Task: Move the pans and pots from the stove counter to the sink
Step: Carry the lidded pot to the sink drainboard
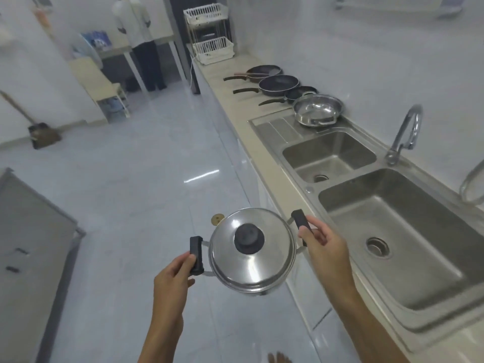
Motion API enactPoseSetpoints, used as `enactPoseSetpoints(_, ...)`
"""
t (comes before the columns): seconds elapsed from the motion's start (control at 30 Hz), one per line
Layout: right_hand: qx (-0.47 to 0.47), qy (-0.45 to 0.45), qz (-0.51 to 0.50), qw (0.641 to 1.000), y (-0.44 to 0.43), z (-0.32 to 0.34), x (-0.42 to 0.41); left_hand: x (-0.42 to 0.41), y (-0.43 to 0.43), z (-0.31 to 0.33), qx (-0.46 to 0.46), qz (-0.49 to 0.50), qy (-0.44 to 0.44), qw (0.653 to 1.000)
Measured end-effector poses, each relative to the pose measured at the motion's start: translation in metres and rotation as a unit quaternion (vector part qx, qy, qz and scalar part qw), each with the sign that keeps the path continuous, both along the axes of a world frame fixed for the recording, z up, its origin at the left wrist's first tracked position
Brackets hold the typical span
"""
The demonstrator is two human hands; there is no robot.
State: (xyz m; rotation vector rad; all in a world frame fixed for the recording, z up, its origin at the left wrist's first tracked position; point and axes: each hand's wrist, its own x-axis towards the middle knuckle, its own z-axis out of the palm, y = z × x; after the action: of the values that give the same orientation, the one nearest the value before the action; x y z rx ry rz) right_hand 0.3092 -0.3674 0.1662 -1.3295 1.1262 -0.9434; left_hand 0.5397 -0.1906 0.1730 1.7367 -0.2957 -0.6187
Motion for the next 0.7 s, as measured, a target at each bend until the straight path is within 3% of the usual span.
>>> enactPoseSetpoints(0.33, -0.01, 0.022, -0.071, 0.997, -0.182, 0.002, 0.169, 0.185, -0.21, 0.002, -0.009, -0.06, -0.011, 0.998)
enactPoseSetpoints(0.5, -0.002, 0.033, -0.147, 0.989, -0.262, -0.003, 0.249, 0.283, -0.33, -0.004, 0.007, -0.137, -0.015, 0.99)
enactPoseSetpoints(0.7, 0.032, 0.04, -0.224, 0.973, -0.347, -0.005, 0.313, 0.366, -0.485, 0.009, 0.016, -0.276, -0.092, 0.957)
